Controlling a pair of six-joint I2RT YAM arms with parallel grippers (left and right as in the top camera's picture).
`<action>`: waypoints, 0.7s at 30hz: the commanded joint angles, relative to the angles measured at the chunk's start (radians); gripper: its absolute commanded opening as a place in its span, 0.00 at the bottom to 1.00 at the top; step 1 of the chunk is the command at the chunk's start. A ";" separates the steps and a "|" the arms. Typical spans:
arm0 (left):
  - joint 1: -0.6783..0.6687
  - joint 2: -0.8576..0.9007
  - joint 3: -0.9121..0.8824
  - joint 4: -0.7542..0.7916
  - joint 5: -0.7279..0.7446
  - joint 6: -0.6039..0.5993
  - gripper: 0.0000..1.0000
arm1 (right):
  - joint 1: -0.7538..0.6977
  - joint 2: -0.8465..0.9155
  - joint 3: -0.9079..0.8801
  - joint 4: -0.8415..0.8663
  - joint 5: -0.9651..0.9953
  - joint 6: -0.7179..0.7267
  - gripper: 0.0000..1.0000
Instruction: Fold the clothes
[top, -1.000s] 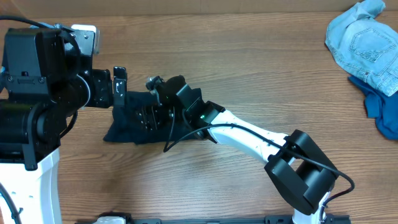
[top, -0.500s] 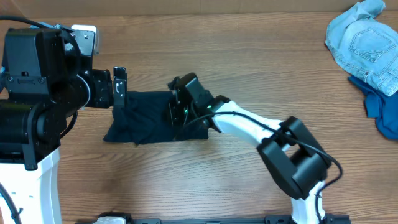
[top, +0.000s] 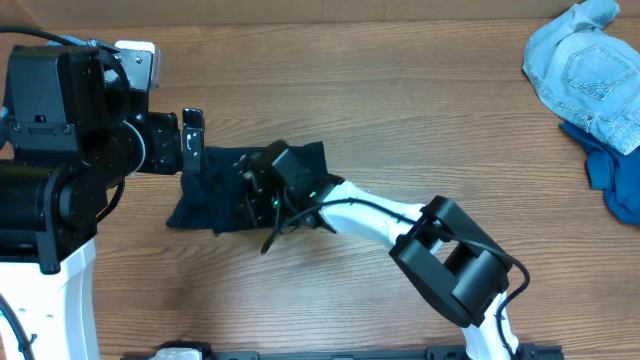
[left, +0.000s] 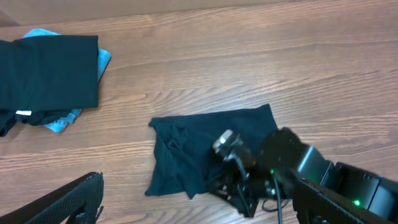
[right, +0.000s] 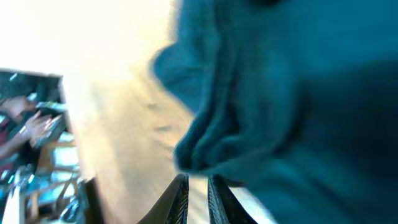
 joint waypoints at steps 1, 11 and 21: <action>0.007 -0.017 0.021 0.002 -0.010 -0.013 1.00 | -0.007 -0.012 0.020 -0.010 -0.050 -0.039 0.13; 0.007 -0.016 0.021 0.001 -0.010 -0.012 1.00 | -0.106 -0.018 0.020 0.121 -0.315 -0.040 0.12; 0.007 -0.016 0.021 0.005 0.000 -0.013 1.00 | -0.092 -0.011 0.020 -0.050 0.127 -0.036 0.16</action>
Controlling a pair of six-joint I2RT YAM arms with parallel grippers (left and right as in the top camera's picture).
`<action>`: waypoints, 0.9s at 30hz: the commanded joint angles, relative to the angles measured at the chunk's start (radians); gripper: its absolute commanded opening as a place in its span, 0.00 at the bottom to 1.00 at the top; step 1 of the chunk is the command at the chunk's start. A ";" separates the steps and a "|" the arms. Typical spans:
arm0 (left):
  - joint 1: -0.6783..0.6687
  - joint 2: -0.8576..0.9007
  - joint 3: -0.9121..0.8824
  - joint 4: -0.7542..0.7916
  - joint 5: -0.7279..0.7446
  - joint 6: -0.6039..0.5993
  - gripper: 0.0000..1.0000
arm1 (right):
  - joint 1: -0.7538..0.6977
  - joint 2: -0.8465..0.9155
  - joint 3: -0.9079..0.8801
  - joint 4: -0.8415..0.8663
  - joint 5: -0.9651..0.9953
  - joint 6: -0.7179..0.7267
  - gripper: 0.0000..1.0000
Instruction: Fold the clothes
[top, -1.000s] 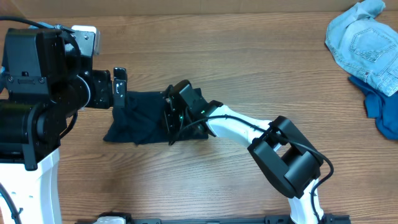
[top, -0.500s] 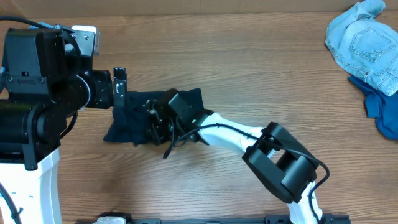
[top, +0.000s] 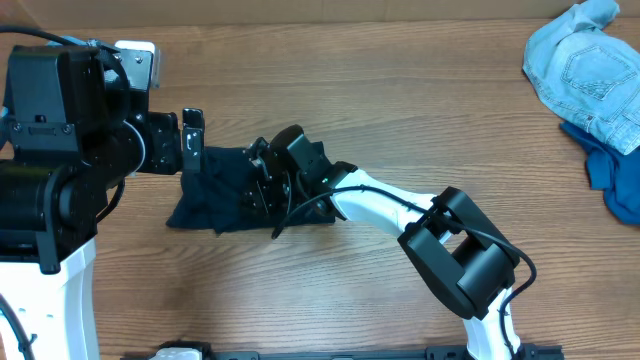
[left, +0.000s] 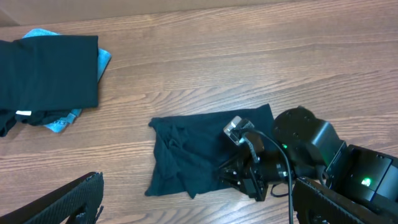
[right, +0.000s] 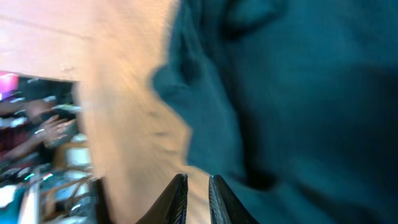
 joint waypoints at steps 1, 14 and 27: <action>0.007 -0.016 0.021 0.004 0.006 -0.013 1.00 | -0.008 -0.010 0.015 -0.030 0.203 -0.003 0.15; 0.007 -0.016 0.021 0.007 0.017 -0.013 1.00 | 0.022 0.030 0.015 0.010 0.272 0.031 0.15; 0.007 -0.016 0.021 0.008 0.017 -0.013 1.00 | 0.067 0.038 0.063 0.047 -0.284 0.007 0.09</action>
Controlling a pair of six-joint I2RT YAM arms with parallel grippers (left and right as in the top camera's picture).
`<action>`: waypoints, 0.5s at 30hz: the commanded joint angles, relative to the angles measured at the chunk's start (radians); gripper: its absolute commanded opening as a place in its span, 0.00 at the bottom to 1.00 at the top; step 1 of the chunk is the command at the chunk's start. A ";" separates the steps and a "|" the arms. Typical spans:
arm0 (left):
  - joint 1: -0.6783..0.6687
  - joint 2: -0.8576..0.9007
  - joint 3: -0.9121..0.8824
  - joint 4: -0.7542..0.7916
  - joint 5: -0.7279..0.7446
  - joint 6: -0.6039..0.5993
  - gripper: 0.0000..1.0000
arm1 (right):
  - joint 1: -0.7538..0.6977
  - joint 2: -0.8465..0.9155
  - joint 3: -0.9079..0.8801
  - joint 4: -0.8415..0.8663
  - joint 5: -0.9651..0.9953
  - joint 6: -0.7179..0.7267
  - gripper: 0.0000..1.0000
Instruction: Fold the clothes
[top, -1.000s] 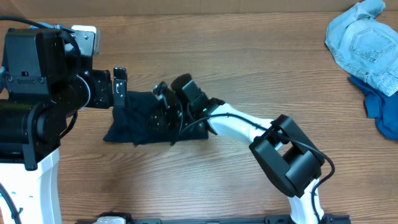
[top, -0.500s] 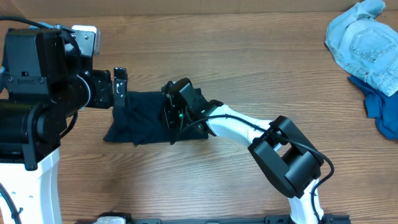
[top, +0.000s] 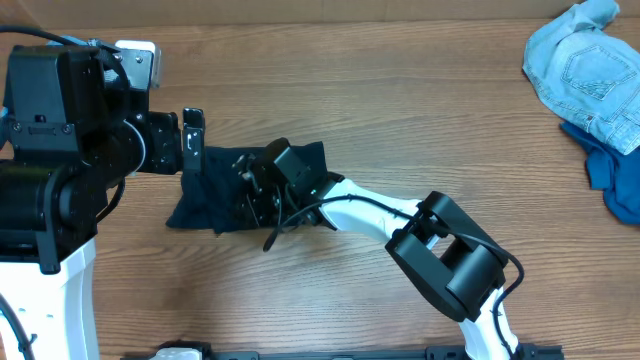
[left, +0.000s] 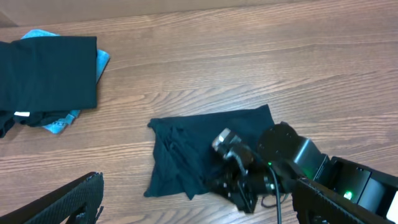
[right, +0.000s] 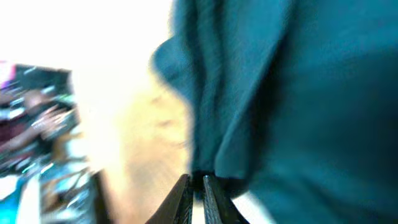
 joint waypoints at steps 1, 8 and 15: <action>0.007 -0.016 0.021 0.006 0.012 -0.013 1.00 | 0.016 0.009 0.071 0.010 -0.252 -0.034 0.08; 0.007 -0.016 0.021 0.002 0.011 -0.012 1.00 | 0.097 0.008 0.159 0.009 -0.329 -0.113 0.10; 0.007 -0.016 0.019 -0.024 0.028 -0.013 1.00 | -0.002 -0.039 0.160 -0.171 -0.075 -0.194 0.10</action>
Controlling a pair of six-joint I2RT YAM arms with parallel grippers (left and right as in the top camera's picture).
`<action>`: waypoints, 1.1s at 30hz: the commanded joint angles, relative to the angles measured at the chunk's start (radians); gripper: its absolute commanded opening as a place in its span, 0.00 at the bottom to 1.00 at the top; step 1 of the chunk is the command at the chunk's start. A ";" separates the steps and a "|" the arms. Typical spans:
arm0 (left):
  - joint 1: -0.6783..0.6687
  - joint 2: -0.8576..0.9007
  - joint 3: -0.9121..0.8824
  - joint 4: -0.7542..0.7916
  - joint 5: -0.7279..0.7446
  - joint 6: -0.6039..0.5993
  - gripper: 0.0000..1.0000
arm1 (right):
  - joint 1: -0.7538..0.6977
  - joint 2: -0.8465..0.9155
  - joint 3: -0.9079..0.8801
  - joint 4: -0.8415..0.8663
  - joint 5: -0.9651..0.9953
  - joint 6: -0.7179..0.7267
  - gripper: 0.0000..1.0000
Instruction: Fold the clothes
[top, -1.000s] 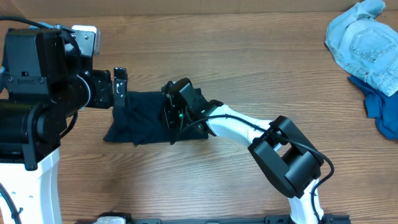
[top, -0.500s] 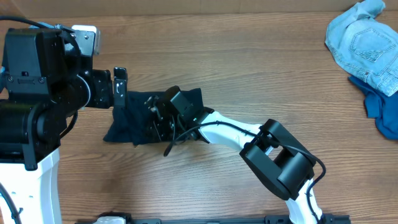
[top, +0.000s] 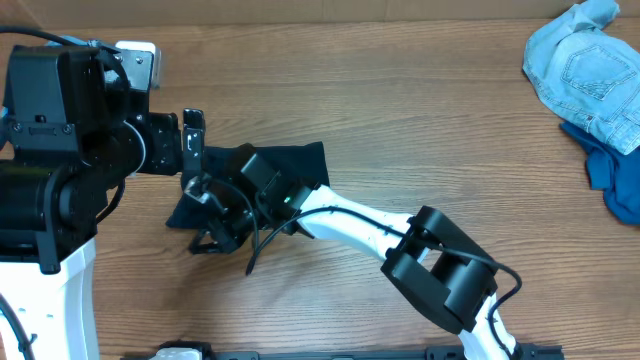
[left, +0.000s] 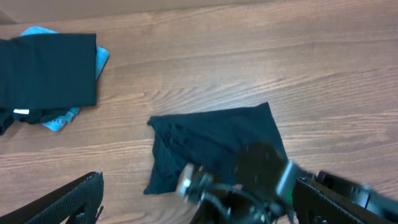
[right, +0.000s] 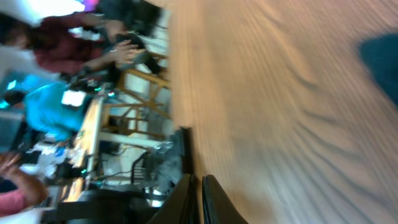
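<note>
A dark crumpled garment (top: 262, 168) lies on the wooden table, also seen in the left wrist view (left: 211, 140). My right gripper (top: 205, 238) is at the garment's front-left corner, over bare wood. In its own view the right gripper (right: 194, 198) is shut with nothing between its fingers, and only a dark scrap of the garment (right: 382, 59) shows at the right edge. My left gripper (top: 192, 140) hovers at the garment's left end. The left gripper (left: 199, 190) is open wide, with the blurred right arm between its fingers.
A folded black garment on a light blue one (left: 50, 68) lies to the far left. Light blue jeans (top: 585, 65) and a blue cloth (top: 615, 185) lie at the table's right edge. The left arm's bulky base (top: 50, 150) fills the left side.
My right gripper has moved from the middle of the dark garment to its front-left corner, and now faces bare wood. The garment's right half is uncovered. The left arm has not moved.
My right gripper was low on the middle of the dark garment with its fingers close together at the fabric. Then it sat slightly farther back, then forward again. Now it is off the cloth at the front left. The garment's outline looks much the same.
</note>
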 joint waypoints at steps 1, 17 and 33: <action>0.007 -0.015 0.014 -0.017 0.056 -0.008 1.00 | -0.121 -0.051 0.019 -0.089 0.176 -0.072 0.10; -0.040 0.108 -0.290 0.001 -0.055 -0.159 1.00 | -0.789 -0.329 0.019 -0.449 0.287 0.050 0.46; -0.285 0.294 -0.698 0.167 -0.496 -0.671 0.98 | -0.909 -0.338 0.019 -0.615 0.294 -0.038 0.53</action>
